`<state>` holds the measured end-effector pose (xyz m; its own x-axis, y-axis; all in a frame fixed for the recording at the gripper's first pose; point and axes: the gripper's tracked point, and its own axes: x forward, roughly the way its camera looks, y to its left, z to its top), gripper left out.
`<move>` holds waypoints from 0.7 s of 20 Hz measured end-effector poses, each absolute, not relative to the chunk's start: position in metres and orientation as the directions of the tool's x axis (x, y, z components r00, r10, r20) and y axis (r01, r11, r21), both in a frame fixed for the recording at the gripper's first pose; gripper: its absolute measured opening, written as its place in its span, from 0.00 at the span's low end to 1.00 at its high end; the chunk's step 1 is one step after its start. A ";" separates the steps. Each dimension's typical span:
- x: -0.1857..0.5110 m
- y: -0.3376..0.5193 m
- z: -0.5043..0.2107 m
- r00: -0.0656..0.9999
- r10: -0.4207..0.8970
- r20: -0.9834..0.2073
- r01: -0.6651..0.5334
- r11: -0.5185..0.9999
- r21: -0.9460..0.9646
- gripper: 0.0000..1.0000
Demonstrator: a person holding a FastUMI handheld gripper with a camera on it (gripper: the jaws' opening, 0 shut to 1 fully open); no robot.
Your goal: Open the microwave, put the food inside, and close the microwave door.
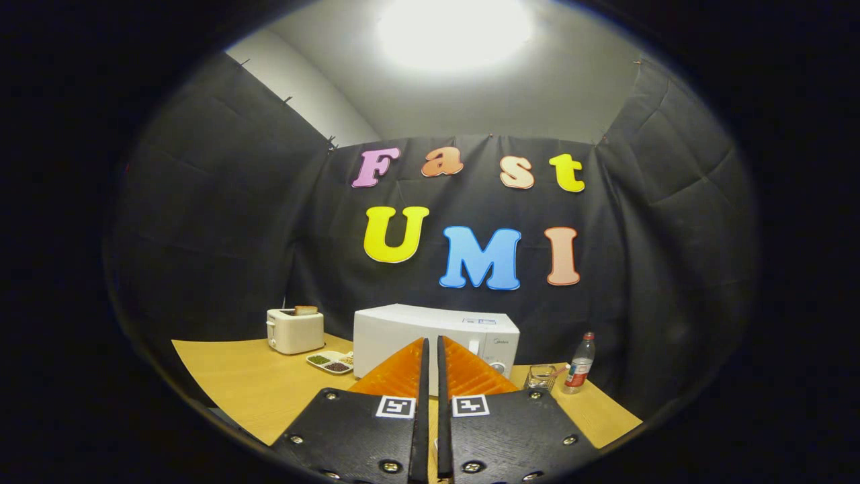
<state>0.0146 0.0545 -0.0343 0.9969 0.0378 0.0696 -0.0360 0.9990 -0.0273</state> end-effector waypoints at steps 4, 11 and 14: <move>0.011 0.044 -0.042 0.998 0.033 0.052 -0.032 0.999 -0.019 0.06; 0.001 0.049 -0.039 0.997 0.060 0.046 -0.059 0.998 -0.035 0.94; -0.006 0.048 -0.040 0.998 0.053 0.038 -0.050 0.996 -0.074 0.97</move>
